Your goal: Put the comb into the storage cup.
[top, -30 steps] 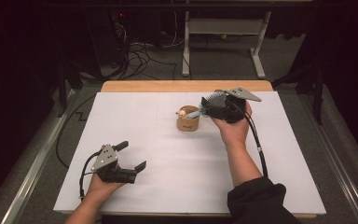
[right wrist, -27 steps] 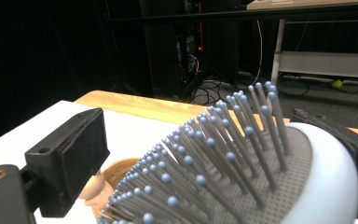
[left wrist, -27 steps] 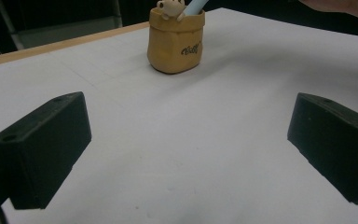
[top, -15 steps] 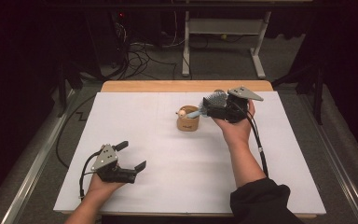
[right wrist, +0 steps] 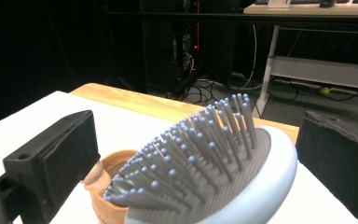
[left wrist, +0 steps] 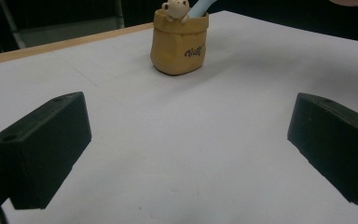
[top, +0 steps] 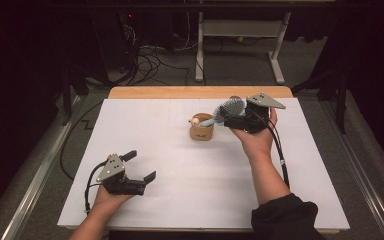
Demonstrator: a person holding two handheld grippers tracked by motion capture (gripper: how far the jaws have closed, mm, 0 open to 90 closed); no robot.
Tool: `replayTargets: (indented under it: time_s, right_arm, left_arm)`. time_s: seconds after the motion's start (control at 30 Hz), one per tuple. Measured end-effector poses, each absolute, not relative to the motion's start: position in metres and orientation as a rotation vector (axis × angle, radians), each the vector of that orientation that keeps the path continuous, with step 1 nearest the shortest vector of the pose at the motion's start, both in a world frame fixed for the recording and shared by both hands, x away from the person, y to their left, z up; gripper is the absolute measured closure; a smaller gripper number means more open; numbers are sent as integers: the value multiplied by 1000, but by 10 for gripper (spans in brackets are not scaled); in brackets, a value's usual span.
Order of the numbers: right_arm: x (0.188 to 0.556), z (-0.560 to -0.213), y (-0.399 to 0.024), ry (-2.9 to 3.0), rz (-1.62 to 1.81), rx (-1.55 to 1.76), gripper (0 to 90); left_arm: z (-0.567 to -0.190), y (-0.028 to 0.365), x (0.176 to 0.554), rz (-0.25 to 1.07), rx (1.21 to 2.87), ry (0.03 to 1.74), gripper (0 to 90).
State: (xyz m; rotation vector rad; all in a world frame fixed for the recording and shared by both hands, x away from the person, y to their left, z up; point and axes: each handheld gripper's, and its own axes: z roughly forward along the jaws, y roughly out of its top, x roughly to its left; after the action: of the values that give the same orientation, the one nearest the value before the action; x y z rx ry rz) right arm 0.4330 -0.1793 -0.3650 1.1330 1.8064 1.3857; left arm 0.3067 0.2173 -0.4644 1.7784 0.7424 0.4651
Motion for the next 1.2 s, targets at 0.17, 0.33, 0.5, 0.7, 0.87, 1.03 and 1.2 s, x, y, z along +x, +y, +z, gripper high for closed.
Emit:
replayTargets:
  time_s: [0.17, 0.33, 0.5, 0.7, 0.87, 1.03, 1.2]
  right_arm:
    - [425, -366, -180, 1819, 1379, 1113, 4]
    - [416, -375, -182, 1838, 1370, 1116, 4]
    - [411, -389, -185, 1871, 1343, 1124, 4]
    - [404, -410, -185, 1912, 1307, 1132, 4]
    - [394, -425, -186, 1949, 1287, 1126, 4]
    - [377, -436, -190, 1967, 1291, 1123, 4]
    - [357, -440, -197, 1955, 1303, 1100, 4]
  left_arm:
    - [-465, 218, 307, 462, 1780, 748, 1]
    - [-465, 219, 308, 448, 1775, 759, 1]
    - [-465, 220, 309, 434, 1771, 752, 0]
    - [-466, 220, 310, 432, 1784, 755, 0]
    - [-466, 221, 311, 425, 1784, 763, 0]
    - [-466, 223, 311, 433, 1774, 774, 0]
    - [-465, 226, 312, 428, 1756, 790, 0]
